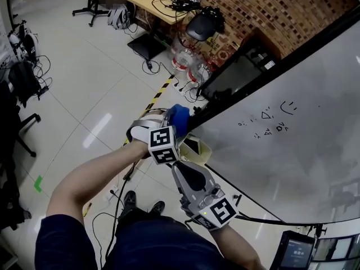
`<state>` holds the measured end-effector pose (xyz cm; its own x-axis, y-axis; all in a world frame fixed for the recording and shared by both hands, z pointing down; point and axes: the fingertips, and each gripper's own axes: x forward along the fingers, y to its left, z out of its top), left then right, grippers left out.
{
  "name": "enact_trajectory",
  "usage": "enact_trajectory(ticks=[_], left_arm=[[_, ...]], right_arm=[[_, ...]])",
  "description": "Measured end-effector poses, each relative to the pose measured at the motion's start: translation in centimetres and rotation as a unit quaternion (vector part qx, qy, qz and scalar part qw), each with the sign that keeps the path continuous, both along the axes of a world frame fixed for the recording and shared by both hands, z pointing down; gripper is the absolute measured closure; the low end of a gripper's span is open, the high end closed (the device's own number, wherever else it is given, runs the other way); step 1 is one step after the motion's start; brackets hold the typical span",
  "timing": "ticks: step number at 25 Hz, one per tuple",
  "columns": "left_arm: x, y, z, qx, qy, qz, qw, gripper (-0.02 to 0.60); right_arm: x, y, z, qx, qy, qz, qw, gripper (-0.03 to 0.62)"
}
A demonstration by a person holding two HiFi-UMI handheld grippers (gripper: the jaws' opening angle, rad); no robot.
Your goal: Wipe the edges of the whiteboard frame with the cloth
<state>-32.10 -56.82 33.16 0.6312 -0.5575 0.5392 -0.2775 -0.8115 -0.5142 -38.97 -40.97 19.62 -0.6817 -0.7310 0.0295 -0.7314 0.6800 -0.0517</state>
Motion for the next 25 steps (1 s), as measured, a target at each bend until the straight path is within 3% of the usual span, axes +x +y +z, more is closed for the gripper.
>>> enact_trajectory(ticks=[10, 15, 19, 21, 25], left_arm=[[0.2, -0.5, -4.3, 0.023, 0.000, 0.011, 0.9997, 0.425], [0.1, -0.4, -5.4, 0.005, 0.012, 0.007, 0.9999, 0.425], [-0.3, -0.3, -7.1, -0.041, 0.065, -0.002, 0.9970, 0.422], [-0.8, -0.5, -8.4, -0.047, 0.083, -0.007, 0.9954, 0.419], [-1.2, -0.8, -9.5, -0.008, 0.050, 0.005, 0.9987, 0.416]], right_arm=[[5.7, -2.5, -6.6, 0.065, -0.037, 0.079, 0.994, 0.568], [5.7, -4.0, -6.5, 0.053, -0.004, 0.096, 0.994, 0.568], [4.9, -4.2, -5.6, 0.046, 0.036, 0.100, 0.993, 0.568], [4.7, -4.1, -5.7, 0.048, 0.037, 0.096, 0.994, 0.566], [5.1, -4.1, -6.0, 0.048, 0.022, 0.098, 0.994, 0.567]])
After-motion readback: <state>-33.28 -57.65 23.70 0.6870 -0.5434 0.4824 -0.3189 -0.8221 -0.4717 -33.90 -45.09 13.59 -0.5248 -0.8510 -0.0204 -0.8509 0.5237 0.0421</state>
